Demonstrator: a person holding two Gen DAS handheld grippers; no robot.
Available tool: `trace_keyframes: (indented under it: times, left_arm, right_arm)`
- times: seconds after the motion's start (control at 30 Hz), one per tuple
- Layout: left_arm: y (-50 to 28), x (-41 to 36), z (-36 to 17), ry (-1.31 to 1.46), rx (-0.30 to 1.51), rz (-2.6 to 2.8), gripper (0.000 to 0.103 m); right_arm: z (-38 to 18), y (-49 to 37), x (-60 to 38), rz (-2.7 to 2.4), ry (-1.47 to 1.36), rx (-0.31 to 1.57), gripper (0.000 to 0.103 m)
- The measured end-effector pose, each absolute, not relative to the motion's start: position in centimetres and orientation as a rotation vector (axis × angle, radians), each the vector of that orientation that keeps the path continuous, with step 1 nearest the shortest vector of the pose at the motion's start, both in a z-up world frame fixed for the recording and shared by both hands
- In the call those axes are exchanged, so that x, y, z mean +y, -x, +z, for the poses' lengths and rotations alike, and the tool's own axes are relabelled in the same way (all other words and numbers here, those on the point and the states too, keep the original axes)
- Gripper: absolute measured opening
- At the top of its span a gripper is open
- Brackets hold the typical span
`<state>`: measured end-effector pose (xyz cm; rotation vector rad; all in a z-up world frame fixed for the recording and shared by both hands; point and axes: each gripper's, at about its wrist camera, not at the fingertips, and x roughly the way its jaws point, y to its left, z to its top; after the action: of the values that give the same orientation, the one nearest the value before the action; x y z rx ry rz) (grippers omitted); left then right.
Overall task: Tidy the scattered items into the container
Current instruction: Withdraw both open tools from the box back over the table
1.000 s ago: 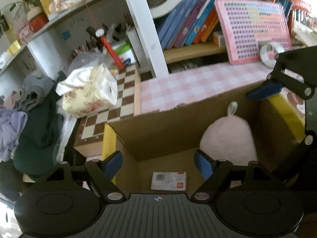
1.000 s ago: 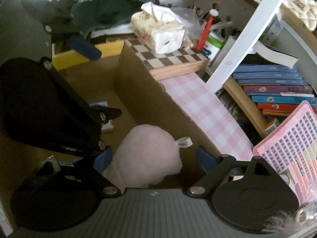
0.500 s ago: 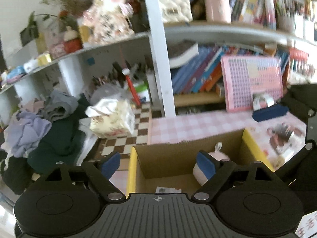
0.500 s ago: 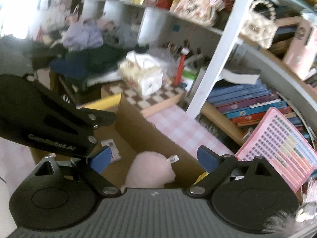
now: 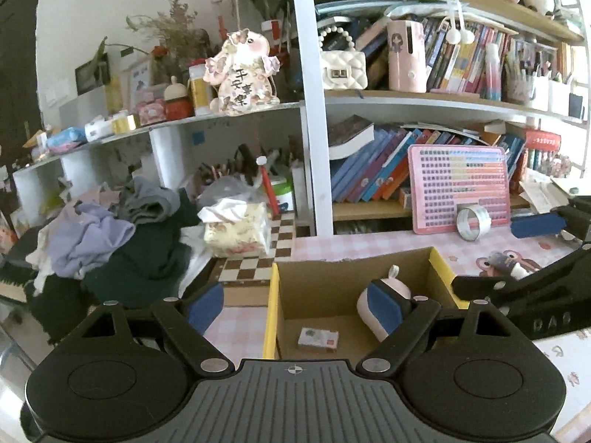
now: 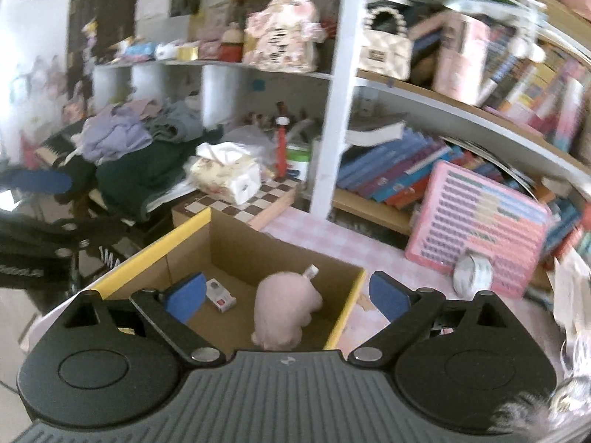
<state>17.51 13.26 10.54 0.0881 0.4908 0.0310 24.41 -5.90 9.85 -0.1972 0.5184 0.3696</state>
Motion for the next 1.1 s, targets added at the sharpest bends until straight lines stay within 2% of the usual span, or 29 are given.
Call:
trace_keyframes:
  times: [0.47,0.73,1.1]
  left_arm:
    - [-10.1,15.6,7.2,0.023,0.538,0.126,0.087]
    - [-6.7,14.6,4.9,-0.013,0.533,0.171,0.087]
    - [-4.3,13.3,2.0,-0.034,0.629,0.132,0.087]
  right_arm:
    - [6.9,-16.4,-8.3,0.183,0.06,0.532,0.097]
    - [4.1,-12.3,-8.4,0.088,0.027,0.523,0.097]
    - [1.3,-9.0,-8.4,0.04,0.033,0.599,0.097]
